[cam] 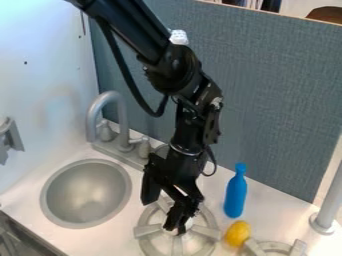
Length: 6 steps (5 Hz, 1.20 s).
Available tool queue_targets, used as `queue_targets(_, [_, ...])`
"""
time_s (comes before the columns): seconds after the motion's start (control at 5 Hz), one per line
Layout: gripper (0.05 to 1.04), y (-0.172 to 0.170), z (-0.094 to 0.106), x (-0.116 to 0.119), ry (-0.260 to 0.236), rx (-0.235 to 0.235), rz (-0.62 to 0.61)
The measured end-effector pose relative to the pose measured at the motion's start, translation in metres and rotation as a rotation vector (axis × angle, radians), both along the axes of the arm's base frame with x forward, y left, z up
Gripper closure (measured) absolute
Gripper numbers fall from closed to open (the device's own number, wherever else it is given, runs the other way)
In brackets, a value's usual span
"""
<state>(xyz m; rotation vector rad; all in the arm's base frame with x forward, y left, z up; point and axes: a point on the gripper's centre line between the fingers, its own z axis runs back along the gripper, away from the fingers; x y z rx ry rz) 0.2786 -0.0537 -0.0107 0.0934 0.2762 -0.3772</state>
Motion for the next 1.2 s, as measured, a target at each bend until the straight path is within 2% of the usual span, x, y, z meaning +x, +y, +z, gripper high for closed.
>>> queue_targets(0.2, [0.083, 0.002, -0.010, -0.005, 0.033, 0.008, 0.001])
queue_targets(0.4, [0.083, 0.003, -0.014, -0.007, 0.031, -0.010, -0.039])
queue_targets(0.6, [0.083, 0.008, -0.014, -0.002, 0.006, -0.005, -0.046])
queue_targets(0.8, [0.083, 0.012, -0.026, 0.005, 0.013, 0.030, -0.048])
queue_targets(1.2, [0.083, 0.010, -0.052, 0.023, 0.013, 0.044, -0.058])
